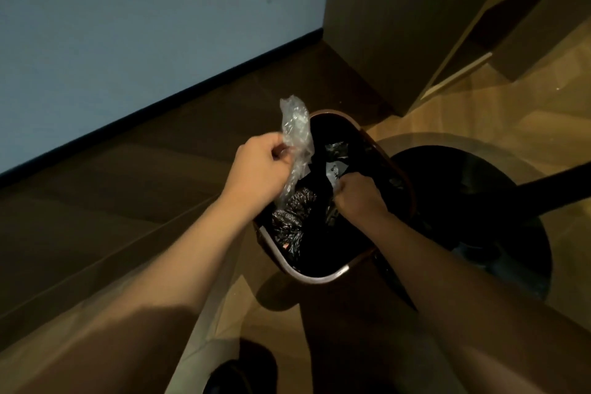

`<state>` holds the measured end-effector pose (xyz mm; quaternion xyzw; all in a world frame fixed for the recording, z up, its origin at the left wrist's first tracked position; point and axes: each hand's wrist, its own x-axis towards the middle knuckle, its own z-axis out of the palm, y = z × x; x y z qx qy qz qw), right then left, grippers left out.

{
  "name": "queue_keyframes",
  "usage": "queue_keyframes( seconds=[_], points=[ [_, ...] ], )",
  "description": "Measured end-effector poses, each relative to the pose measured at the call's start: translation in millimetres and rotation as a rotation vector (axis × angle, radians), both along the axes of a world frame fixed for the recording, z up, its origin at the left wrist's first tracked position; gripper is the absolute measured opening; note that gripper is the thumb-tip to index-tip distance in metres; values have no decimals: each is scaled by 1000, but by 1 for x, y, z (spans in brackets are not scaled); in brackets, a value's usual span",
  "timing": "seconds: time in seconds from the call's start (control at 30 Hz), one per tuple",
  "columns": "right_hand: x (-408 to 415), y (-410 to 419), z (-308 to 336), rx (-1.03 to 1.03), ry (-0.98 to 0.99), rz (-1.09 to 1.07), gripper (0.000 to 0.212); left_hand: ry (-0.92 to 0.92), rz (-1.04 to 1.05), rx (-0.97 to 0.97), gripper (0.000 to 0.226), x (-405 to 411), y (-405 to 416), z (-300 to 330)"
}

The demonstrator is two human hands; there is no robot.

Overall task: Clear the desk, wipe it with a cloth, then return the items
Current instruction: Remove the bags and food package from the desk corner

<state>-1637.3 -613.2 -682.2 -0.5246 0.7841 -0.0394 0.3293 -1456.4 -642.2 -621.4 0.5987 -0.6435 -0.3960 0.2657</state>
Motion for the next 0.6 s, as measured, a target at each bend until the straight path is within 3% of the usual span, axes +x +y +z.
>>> queue_keyframes(
  seconds=[0.1,0.23,0.47,0.6],
  points=[
    [5,-3,-8,54,42,16,13,-35,-21,-21,12,2,-5,-1],
    [7,-3,-9,181,34,71,24,-84,-59,-12,14,2,2,-6],
    [-2,13,18,177,-41,161,9,-217,-161,-61,13,-1,3,-10],
    [-7,36,47,67,35,290,29,-261,-217,0,19,-10,3,-10]
  ],
)
